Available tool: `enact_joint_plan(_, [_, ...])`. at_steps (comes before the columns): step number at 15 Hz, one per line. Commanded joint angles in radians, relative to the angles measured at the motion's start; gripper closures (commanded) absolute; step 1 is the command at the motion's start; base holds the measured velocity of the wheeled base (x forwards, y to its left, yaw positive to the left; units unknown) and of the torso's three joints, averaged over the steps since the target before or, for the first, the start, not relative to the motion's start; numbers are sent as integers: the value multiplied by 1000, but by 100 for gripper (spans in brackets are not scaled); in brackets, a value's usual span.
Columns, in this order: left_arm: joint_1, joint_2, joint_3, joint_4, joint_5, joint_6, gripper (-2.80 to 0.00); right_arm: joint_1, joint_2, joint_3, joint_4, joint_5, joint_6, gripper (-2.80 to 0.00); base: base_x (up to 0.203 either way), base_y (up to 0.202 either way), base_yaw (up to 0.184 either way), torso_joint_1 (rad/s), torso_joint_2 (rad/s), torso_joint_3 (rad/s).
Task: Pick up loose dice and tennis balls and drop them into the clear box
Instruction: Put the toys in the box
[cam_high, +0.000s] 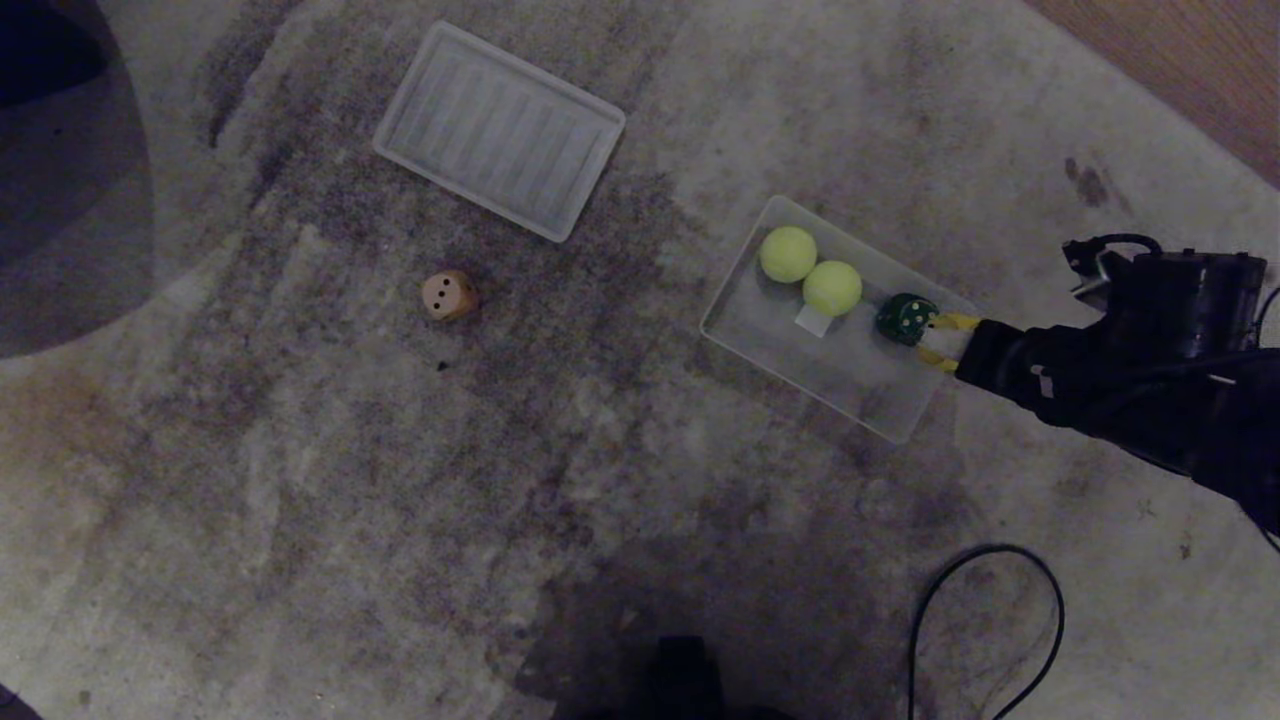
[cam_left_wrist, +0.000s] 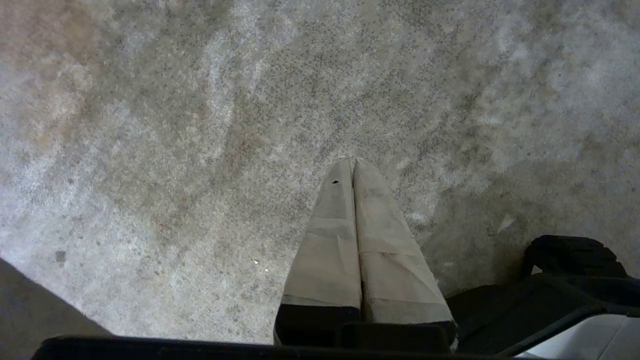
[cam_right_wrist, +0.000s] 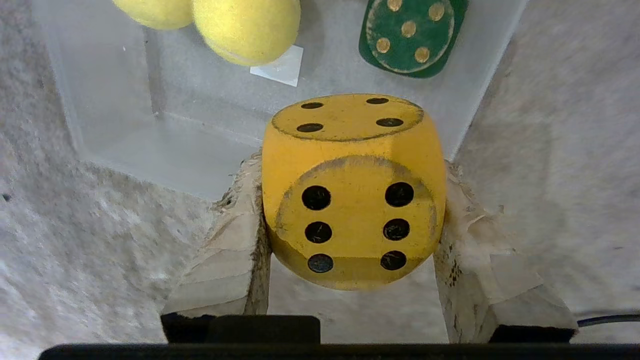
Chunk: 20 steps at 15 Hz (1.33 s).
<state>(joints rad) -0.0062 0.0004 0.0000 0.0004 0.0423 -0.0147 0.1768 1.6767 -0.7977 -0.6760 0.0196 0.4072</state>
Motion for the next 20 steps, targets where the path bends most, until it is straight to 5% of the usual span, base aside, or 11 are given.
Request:
enact_joint_plan(1, [0, 0, 2, 0, 1, -1, 0, 5, 48, -12, -4, 0, 11, 0, 0, 0, 0, 0, 0, 0])
enact_joint_plan(5, [0, 0, 2, 0, 1, -1, 0, 39, 128, -62, -8, 0, 70, 0, 0, 0, 0, 0, 0, 0])
enact_joint_plan(20, [0, 0, 2, 0, 1, -1, 0, 56, 313, -112, -160, -22, 64, 0, 0, 0, 0, 0, 0, 0])
